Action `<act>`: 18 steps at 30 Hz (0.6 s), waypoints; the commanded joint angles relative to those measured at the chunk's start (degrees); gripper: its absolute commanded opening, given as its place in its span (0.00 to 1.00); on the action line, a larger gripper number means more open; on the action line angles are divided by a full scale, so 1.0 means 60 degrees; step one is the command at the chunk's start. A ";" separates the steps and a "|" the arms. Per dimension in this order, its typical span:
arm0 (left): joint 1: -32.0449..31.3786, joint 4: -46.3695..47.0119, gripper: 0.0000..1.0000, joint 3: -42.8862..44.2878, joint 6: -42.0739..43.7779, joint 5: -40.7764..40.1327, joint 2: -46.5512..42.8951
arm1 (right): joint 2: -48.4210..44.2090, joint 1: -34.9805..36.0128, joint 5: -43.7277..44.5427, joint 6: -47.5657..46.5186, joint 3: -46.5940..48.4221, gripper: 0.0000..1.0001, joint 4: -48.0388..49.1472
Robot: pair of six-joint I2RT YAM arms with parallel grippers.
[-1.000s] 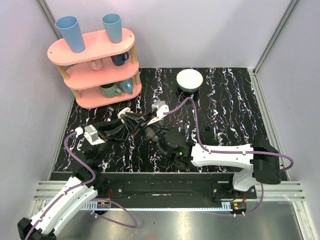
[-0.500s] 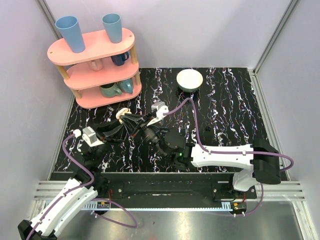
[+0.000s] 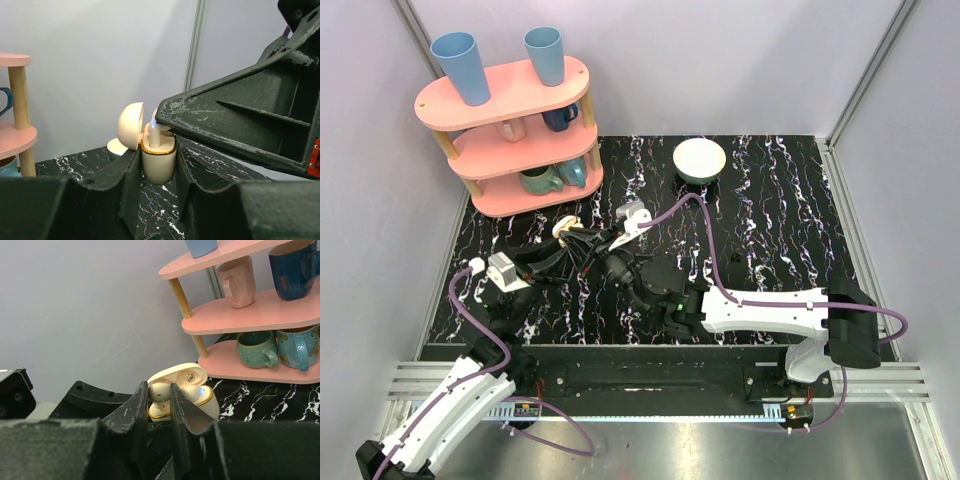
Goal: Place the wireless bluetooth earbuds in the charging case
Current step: Insert the left earbud into the left side groove of the charging case.
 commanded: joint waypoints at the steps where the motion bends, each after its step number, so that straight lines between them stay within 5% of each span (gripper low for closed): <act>1: 0.0009 0.1314 0.00 0.0201 0.0196 0.0138 -0.0180 | 0.0306 0.0129 0.0400 0.0002 0.0454 0.07 -0.1521; 18: 0.0009 0.0991 0.00 0.0275 0.0431 0.0051 -0.0473 | 0.0423 0.0143 0.1031 -0.0115 0.0850 0.22 -0.2107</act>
